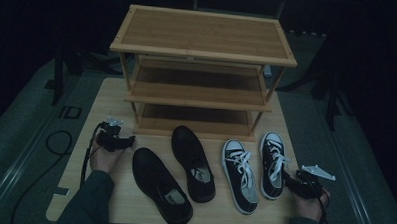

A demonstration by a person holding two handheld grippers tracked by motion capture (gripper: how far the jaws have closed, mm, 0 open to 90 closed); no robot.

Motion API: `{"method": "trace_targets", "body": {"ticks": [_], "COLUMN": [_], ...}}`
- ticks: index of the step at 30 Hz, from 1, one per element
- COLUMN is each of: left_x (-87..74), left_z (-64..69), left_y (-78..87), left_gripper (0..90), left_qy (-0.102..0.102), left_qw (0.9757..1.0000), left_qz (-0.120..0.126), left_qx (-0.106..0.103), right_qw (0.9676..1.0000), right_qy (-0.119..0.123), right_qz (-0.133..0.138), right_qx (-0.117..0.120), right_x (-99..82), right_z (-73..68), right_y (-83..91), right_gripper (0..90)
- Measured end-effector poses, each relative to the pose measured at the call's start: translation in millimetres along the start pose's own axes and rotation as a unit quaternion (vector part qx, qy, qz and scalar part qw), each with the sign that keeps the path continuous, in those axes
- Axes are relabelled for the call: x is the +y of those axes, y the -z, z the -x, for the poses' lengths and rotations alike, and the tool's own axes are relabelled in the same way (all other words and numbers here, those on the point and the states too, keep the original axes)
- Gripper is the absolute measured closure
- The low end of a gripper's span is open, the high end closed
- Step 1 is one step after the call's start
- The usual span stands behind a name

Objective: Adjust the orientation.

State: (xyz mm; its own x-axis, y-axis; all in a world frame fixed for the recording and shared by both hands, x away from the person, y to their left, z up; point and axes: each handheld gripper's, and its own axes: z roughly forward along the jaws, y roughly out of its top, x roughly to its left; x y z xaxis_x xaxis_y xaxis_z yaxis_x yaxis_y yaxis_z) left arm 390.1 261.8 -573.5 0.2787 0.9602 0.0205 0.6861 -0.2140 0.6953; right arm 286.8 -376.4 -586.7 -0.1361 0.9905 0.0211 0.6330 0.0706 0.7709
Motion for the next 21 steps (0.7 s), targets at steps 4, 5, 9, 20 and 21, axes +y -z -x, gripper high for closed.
{"method": "trace_targets", "body": {"ticks": [4, 5, 9, 20, 21], "left_x": [1.1, 1.4, 1.6, 7.6, 8.0], "left_z": [-0.1, -1.0, -3.6, -7.0, -8.4], "left_y": [3.6, 5.3, 10.1, 38.7, 41.5], "left_gripper": [38.7, 40.3, 42.9, 53.5, 54.5], "left_qy": [0.000, -0.001, 0.004, 0.006, 0.009], "left_qw": [1.0000, 1.0000, 0.9998, 0.9986, 0.9984], "left_qz": [-0.006, -0.008, -0.011, 0.014, 0.016], "left_qx": [-0.001, -0.004, -0.014, -0.051, -0.054], "right_qw": [1.0000, 1.0000, 1.0000, 1.0000, 1.0000], "right_qy": [0.000, 0.000, 0.000, 0.000, 0.000], "right_qz": [0.000, 0.000, 0.000, 0.000, 0.000], "right_qx": [0.000, 0.000, 0.000, 0.001, 0.001], "right_x": [0.0, 0.0, 0.0, 0.0, 0.0], "right_z": [0.0, 0.0, 0.0, 0.1, 0.1], "right_y": [0.0, 0.0, 0.0, 0.1, 0.0], "right_gripper": [44.2, 44.2, 44.2, 44.0, 44.0]}}
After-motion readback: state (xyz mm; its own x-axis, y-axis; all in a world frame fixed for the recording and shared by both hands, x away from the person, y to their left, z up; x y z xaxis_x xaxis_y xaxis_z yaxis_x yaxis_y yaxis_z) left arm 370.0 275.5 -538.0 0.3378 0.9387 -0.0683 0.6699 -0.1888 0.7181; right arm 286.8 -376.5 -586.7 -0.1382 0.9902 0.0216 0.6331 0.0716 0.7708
